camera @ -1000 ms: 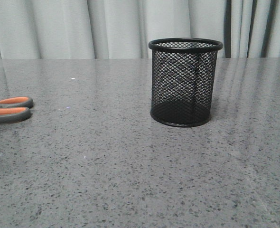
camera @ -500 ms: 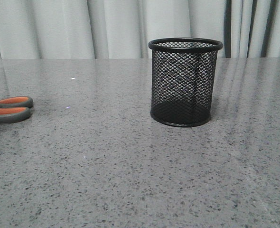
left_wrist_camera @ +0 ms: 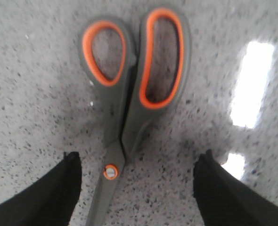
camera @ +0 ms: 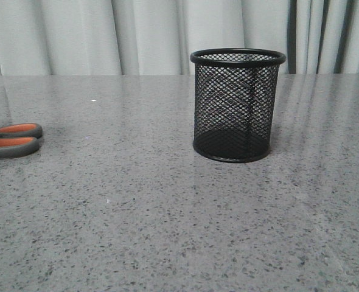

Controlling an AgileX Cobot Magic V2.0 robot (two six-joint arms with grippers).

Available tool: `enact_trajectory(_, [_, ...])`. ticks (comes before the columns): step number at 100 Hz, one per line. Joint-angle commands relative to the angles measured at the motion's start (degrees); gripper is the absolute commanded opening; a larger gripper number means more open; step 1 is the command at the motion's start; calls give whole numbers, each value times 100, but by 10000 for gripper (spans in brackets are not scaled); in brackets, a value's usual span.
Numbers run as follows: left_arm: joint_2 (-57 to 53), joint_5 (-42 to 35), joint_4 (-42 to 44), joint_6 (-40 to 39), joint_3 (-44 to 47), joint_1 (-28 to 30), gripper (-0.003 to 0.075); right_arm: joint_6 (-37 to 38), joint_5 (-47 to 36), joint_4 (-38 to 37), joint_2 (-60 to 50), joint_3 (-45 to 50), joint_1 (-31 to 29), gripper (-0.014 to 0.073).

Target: Put scissors into bucket

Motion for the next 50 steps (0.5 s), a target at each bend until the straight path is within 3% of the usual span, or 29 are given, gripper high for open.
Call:
enact_trajectory(1, [-13, -159, 1, 64, -183, -10, 470, -129, -251, 35, 16, -208, -16, 437])
enact_trajectory(50, [541, -262, -121, 564, -210, -45, 470, -129, -177, 35, 16, -208, -16, 437])
